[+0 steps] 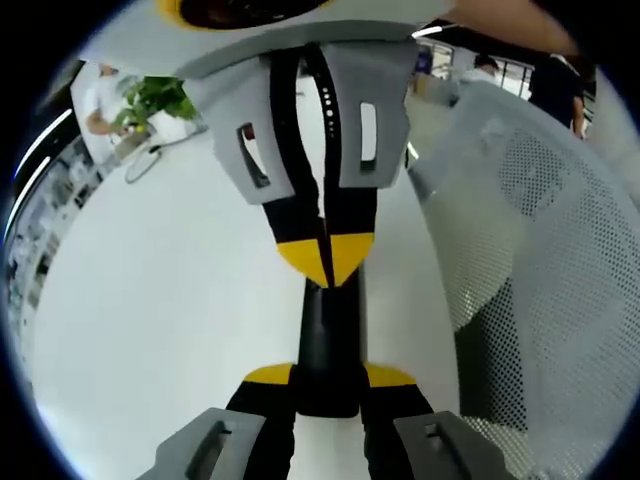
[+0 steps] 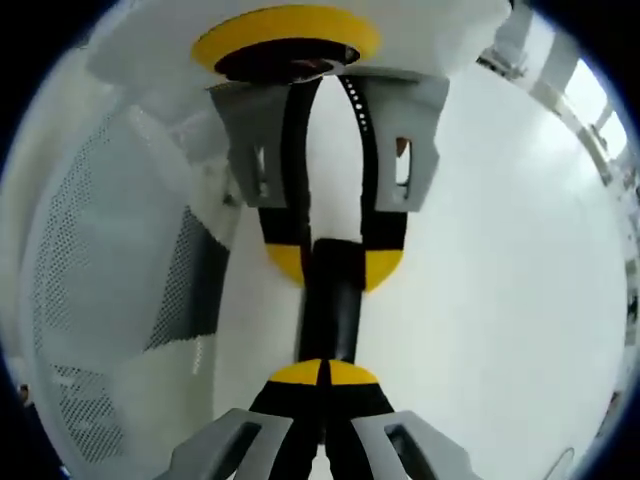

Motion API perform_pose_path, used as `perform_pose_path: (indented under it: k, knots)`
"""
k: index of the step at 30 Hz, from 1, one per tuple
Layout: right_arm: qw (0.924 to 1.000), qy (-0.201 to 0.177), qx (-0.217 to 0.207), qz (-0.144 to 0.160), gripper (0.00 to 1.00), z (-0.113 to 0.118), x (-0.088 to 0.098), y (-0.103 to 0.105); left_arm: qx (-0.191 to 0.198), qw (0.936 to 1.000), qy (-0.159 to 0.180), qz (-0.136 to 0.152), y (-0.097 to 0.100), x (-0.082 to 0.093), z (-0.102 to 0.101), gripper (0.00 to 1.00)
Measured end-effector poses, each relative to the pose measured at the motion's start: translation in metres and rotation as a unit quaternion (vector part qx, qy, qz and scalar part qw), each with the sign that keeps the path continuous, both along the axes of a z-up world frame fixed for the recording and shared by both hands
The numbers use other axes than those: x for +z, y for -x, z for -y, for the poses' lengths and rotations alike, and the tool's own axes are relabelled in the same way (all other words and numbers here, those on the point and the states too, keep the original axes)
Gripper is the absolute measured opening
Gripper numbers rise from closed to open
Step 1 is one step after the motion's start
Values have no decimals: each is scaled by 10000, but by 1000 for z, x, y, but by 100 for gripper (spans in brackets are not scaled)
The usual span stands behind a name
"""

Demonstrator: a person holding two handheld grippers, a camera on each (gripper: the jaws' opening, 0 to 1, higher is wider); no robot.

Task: Press the specified remote control buttons in sequence, fully releasing each button before pressing the next.

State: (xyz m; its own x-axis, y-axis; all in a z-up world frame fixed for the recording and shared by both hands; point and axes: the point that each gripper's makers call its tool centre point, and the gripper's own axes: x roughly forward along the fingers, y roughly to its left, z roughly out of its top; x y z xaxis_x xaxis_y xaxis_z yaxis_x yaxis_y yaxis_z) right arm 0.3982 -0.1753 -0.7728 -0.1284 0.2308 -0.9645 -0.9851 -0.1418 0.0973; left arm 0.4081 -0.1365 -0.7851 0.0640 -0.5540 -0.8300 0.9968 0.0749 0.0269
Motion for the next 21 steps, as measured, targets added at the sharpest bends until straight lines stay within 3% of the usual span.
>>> perform_pose_path:
  k: [21]
  knots:
    - [10000, 54, 22, 62, 0, 0, -1, -1, -9, 10000, 23, -4, 0, -1, 0, 23]
